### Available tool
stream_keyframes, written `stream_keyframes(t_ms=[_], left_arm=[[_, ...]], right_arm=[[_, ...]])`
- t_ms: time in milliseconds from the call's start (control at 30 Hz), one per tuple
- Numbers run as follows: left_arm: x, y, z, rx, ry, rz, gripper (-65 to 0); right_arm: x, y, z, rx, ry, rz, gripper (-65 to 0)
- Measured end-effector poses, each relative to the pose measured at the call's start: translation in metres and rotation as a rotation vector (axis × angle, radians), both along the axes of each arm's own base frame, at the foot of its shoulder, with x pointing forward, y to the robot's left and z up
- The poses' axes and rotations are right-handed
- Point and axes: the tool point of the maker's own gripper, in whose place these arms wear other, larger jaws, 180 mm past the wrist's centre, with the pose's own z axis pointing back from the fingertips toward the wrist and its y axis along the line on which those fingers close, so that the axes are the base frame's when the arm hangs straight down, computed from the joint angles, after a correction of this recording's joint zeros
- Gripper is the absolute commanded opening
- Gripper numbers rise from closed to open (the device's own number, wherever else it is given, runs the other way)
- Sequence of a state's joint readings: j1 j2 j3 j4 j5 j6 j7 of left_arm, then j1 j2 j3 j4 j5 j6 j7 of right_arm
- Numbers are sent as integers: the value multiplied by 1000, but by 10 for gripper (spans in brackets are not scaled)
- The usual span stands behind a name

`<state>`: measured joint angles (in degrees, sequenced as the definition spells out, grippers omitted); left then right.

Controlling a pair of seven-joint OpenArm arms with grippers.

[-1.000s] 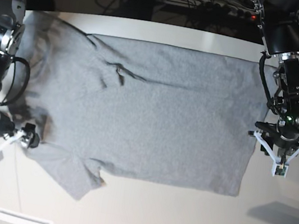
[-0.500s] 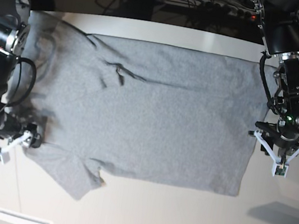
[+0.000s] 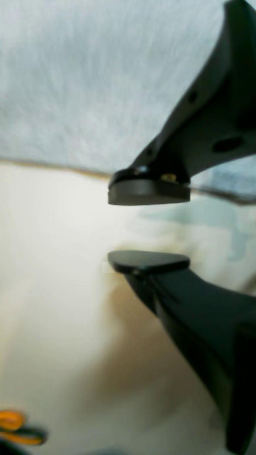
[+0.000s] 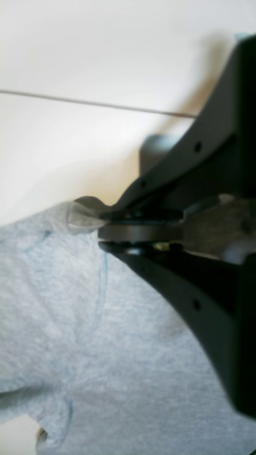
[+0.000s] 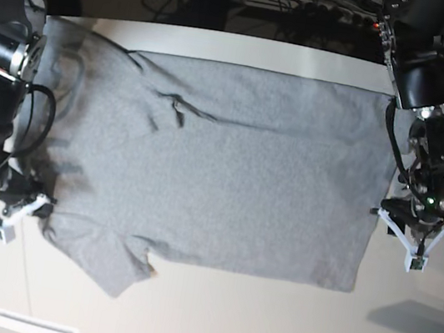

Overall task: Fold the T-shirt properly
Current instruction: 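Lower both grippers and grasp the shirt's side edges near the hem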

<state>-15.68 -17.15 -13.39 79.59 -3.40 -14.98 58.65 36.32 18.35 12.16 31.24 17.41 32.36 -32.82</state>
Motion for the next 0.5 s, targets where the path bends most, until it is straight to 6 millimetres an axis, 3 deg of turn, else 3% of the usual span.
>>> stream_keyframes(t_ms=[133,200,300,400,500], left_arm=[[29,5,17,-28,-43,19,-143],[44,3,27,-57,-74,19,-67],[64,6,23,-95,-84,32,-79],[80,10,2,-185,-63,58,-86],[90,0,-22,-370,-70,102,-86]], right_arm=[[-1,2,-2,2,3,3,-650],[-1,1,-2,0,4,2,-650],[-1,-1,-1,-2,3,1,-650],[-1,-1,-1,-2,0,1,-650],[-2,-1,-2,-7,3,4,-650]])
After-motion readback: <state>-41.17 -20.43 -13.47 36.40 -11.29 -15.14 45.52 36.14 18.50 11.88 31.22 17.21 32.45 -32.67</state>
